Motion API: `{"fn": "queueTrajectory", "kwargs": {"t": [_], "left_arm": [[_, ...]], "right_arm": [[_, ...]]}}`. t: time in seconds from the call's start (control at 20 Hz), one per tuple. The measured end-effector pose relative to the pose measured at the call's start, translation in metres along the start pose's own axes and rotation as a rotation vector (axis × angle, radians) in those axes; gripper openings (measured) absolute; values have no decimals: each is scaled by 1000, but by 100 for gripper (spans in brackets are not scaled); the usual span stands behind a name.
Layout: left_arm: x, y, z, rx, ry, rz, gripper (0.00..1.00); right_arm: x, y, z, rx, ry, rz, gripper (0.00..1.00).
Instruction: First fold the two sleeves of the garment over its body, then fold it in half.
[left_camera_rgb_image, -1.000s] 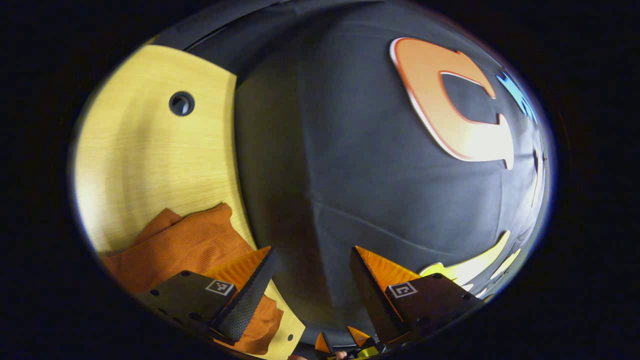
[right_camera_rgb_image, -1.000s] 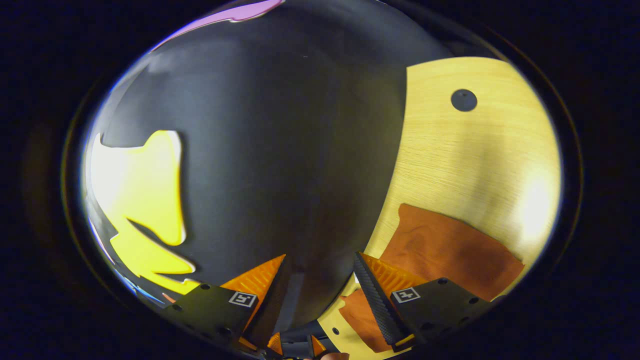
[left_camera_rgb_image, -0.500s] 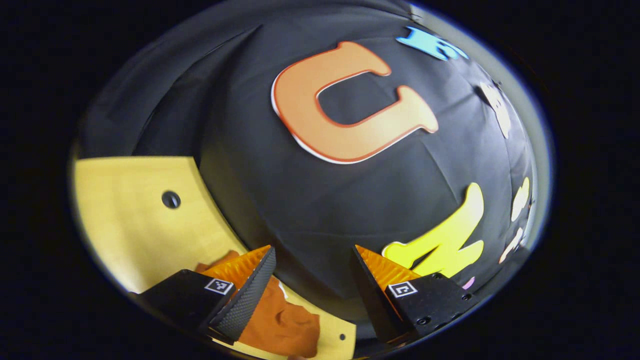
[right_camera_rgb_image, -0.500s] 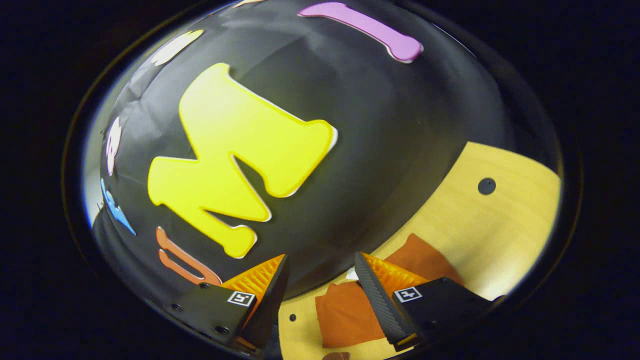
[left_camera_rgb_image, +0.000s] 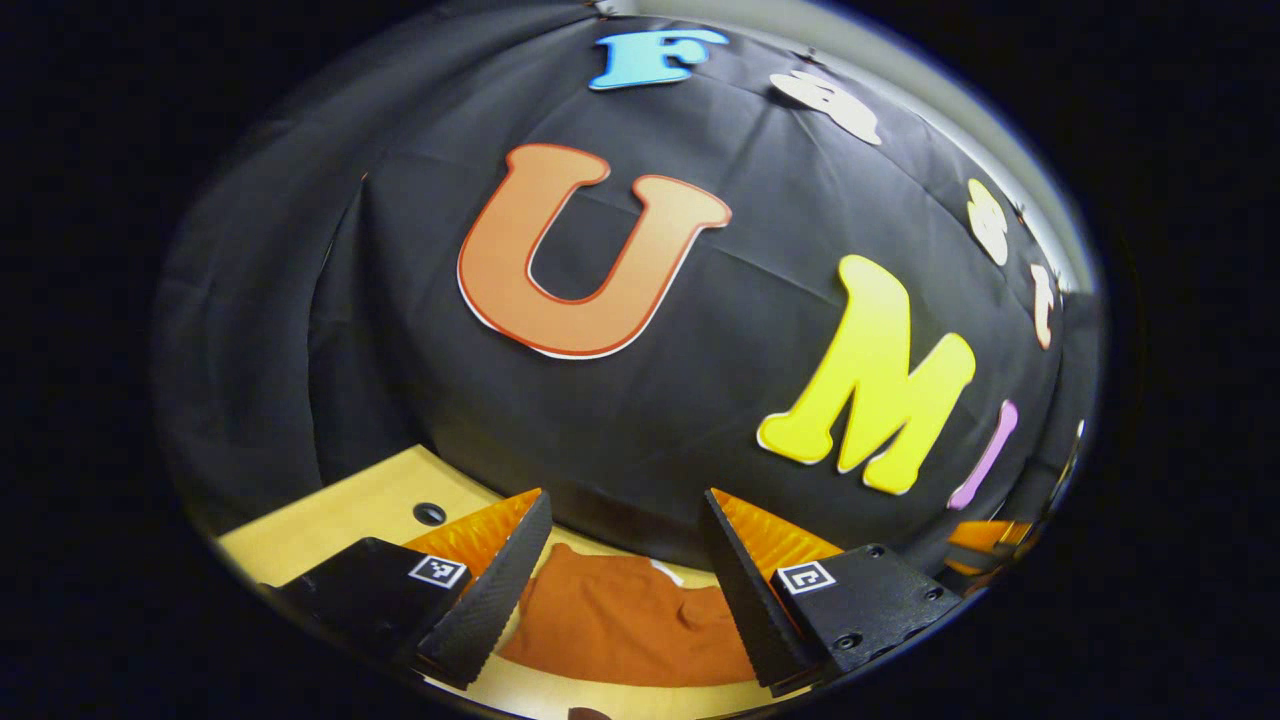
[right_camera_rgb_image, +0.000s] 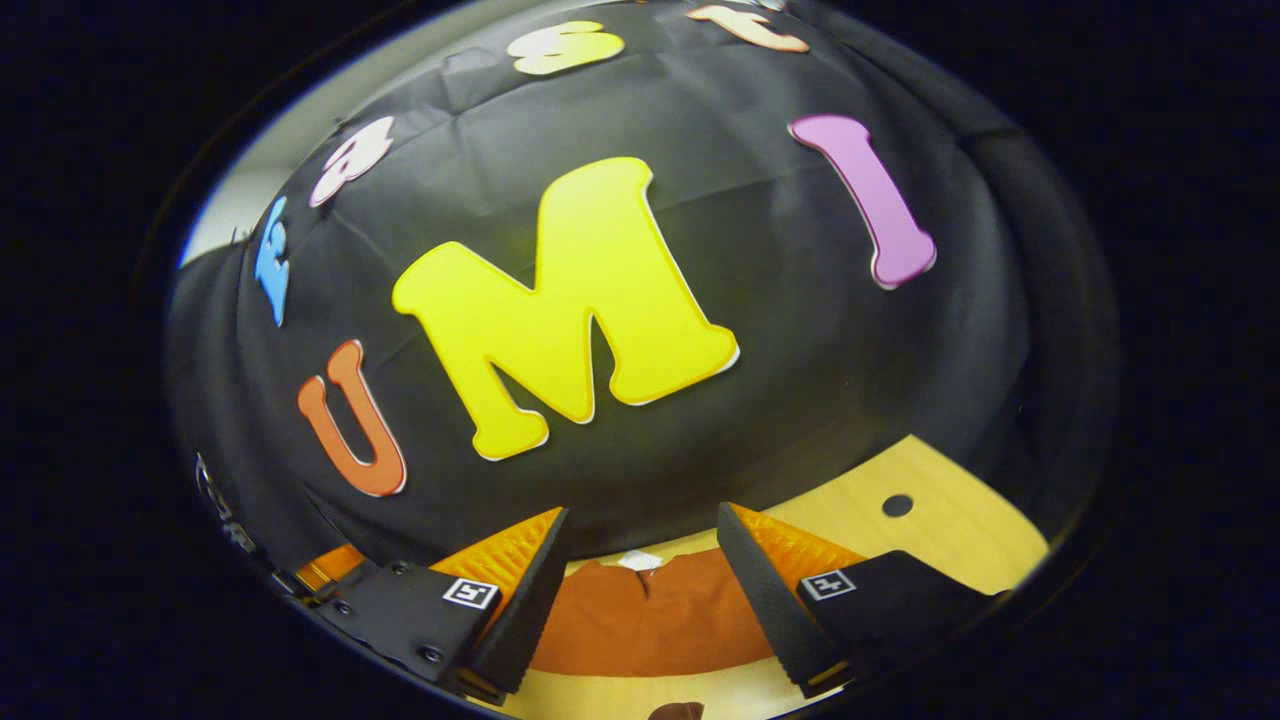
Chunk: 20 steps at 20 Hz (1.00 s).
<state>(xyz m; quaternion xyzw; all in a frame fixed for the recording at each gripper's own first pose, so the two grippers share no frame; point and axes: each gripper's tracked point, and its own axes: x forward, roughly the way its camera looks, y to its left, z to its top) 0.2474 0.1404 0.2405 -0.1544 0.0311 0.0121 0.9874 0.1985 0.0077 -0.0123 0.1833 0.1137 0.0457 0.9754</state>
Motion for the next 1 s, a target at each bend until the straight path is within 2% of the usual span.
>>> {"fn": "queueTrajectory", "kwargs": {"t": [0.25,0.3,0.5,0.6,0.8,0.9,1.0], "left_arm": [[-43,-7,-5,202,-4,21,99],[-51,-7,-5,230,-10,26,99],[-89,-11,-11,260,-10,20,98],[-111,-8,-22,234,20,12,98],[-147,-1,-33,304,30,33,98],[-162,-4,-44,293,41,31,98],[-167,-8,-51,271,44,25,98]], "right_arm": [[-48,-4,-2,-203,-53,-43,95],[-58,-3,-4,-244,-60,-48,98],[-108,-10,-10,-352,-105,-95,98],[-131,-12,-17,-356,-99,-107,98],[-167,-22,-31,-341,-91,-123,98],[-174,-24,-36,-320,-84,-134,99],[-172,-10,-39,-323,-88,-94,97]]}}
